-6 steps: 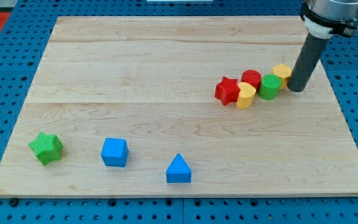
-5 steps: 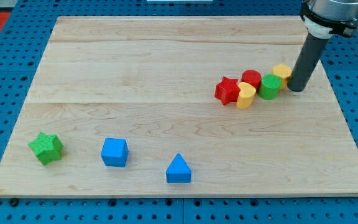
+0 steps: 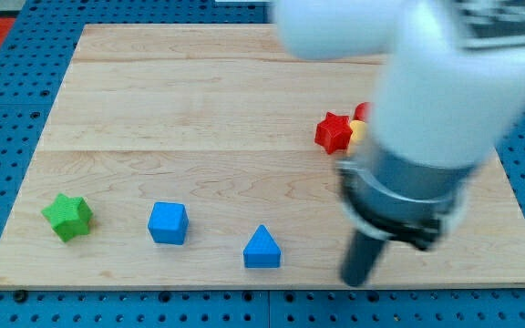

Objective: Move the blue triangle to the right of the blue cube

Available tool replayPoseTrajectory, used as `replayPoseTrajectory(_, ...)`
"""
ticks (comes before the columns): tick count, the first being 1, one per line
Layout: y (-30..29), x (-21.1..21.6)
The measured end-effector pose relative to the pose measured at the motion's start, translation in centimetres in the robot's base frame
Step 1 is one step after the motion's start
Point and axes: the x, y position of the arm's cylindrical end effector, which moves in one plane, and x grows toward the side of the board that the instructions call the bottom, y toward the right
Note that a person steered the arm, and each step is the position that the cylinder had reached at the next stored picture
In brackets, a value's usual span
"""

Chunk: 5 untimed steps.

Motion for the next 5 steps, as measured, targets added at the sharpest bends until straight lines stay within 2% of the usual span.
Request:
replayPoseTrajectory(1, -4.9, 1.2)
replayPoseTrajectory(2, -6.0, 0.7)
replayPoseTrajectory(3, -6.4, -2.1)
replayPoseTrajectory(5, -13.0, -0.6)
